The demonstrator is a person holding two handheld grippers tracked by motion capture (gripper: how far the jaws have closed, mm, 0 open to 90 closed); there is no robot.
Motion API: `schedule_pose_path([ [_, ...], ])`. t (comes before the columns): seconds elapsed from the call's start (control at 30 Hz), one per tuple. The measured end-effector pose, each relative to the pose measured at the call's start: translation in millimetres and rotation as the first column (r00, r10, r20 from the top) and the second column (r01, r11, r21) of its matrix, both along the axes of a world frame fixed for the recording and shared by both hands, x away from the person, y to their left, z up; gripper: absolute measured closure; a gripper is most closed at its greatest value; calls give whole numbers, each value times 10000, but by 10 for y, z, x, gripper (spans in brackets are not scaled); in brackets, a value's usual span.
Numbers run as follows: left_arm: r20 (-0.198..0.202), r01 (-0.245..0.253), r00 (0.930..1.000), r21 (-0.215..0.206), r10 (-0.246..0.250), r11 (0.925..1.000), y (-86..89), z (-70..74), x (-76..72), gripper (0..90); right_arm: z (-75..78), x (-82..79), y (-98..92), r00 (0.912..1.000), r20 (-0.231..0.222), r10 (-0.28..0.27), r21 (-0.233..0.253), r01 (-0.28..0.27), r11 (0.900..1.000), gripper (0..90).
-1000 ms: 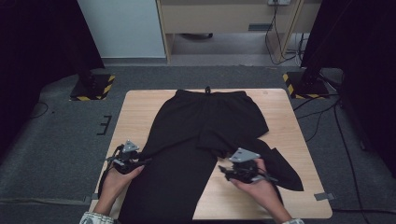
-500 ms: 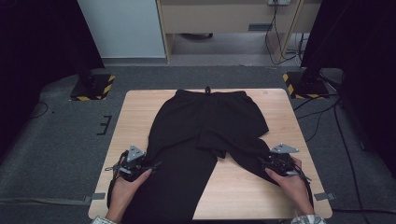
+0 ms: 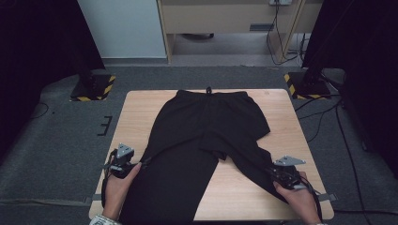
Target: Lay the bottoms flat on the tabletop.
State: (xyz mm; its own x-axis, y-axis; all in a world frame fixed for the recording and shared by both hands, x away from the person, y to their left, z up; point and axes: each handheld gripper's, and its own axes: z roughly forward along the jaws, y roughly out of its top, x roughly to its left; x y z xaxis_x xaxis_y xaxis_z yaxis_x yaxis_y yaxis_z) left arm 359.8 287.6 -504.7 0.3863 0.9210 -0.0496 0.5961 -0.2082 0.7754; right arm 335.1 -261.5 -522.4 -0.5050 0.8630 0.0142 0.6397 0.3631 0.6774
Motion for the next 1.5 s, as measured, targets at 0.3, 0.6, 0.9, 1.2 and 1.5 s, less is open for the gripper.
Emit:
schedule_pose_path([
  [0.3, 200, 567, 9982, -116, -565, 9983, -116, -4, 97, 139, 128, -432, 53, 9984, 486, 277, 215, -288, 9994, 523],
  [0.6, 414, 734, 9964, 193, -741, 9971, -151, -15, 78, 83, 202, 238, -64, 9922, 1049, -668, 933, 570, 9940, 274],
  [0.9, 513, 772, 9955, 557, -801, 9955, -190, -48, 85, 90, -43, 958, 81, 9974, 453, -557, 354, 542, 9979, 409],
  [1.2, 625, 823, 9944, 554, -857, 9951, -219, -62, 79, 90, -41, 1034, 104, 9993, 60, -375, 384, 372, 9986, 879],
  [1.5, 701, 870, 9935, 433, -899, 9953, -230, -53, 78, 88, -40, 508, -135, 9999, -116, -55, 754, 63, 9971, 881],
])
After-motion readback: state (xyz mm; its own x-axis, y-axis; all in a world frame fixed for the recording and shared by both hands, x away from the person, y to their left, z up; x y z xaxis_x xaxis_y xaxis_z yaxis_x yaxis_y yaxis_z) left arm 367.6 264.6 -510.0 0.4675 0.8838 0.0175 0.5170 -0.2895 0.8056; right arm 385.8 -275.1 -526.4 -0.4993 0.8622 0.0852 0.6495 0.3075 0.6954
